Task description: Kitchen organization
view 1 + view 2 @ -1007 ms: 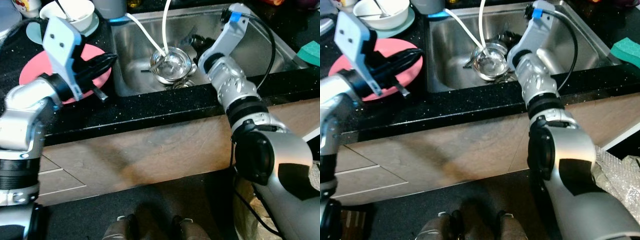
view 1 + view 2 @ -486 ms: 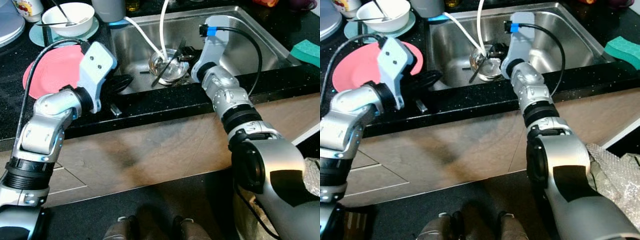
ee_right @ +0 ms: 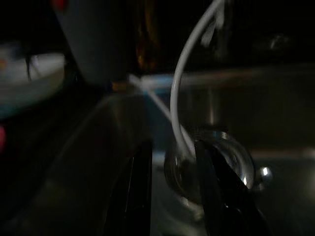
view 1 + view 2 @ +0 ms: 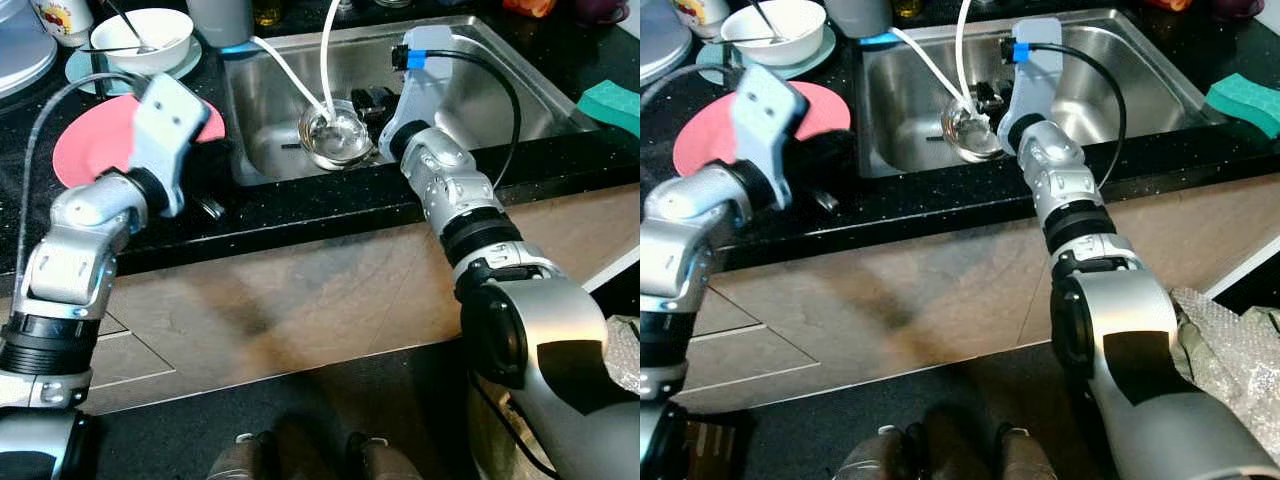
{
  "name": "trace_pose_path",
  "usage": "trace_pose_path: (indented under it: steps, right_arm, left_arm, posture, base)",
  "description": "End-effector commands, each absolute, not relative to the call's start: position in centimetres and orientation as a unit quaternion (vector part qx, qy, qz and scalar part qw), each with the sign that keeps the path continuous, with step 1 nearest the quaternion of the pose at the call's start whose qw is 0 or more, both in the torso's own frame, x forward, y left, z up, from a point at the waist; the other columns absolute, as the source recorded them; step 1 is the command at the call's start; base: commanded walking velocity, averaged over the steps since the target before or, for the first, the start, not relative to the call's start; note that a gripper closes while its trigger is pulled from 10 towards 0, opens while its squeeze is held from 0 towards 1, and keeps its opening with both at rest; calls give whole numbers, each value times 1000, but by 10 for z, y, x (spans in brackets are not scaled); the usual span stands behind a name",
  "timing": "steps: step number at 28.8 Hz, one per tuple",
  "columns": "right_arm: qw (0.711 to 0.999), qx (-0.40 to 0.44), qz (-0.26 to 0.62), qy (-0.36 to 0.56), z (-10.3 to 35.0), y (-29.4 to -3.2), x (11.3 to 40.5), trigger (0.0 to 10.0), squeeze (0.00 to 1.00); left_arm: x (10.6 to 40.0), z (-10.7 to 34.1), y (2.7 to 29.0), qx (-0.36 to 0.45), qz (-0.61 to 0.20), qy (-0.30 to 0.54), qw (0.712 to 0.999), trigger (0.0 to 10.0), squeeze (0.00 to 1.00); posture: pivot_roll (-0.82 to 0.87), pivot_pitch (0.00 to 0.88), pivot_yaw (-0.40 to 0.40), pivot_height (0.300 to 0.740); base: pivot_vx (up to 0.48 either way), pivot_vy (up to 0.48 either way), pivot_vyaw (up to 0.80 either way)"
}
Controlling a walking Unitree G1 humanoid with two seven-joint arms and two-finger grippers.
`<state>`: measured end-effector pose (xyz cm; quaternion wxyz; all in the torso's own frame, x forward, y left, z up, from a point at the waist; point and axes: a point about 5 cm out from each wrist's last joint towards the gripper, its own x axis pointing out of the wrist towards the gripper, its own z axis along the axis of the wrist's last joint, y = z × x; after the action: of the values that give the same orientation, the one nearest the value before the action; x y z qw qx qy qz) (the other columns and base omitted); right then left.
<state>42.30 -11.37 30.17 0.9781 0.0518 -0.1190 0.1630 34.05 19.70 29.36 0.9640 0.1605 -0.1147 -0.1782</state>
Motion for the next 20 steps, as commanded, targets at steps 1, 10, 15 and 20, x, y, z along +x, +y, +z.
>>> trace_pose_path:
  steps: [1,10,15,20]
  right_arm:
    - [975,67,159,-139,305,-115,421,10000,0]
    - [951,104,136,-258,314,-119,396,10000,0]
    - [952,136,124,-246,298,-124,381,10000,0]
    - [953,125,126,-244,289,-120,367,10000,0]
  left_arm:
    - [342,296,206,146,-151,-114,971,10000,0]
    - [339,306,230,106,-54,-137,983,10000,0]
    - [333,299,226,63,-54,-129,988,10000,0]
    - [327,289,217,58,-56,-128,989,10000,0]
  posture:
    - [70,183,30,740]
    - [64,173,25,740]
    - [61,165,23,740]
    - [58,157,20,740]
  base:
    - [0,0,0]
    - [0,0,0]
    - [0,0,0]
    - [0,0,0]
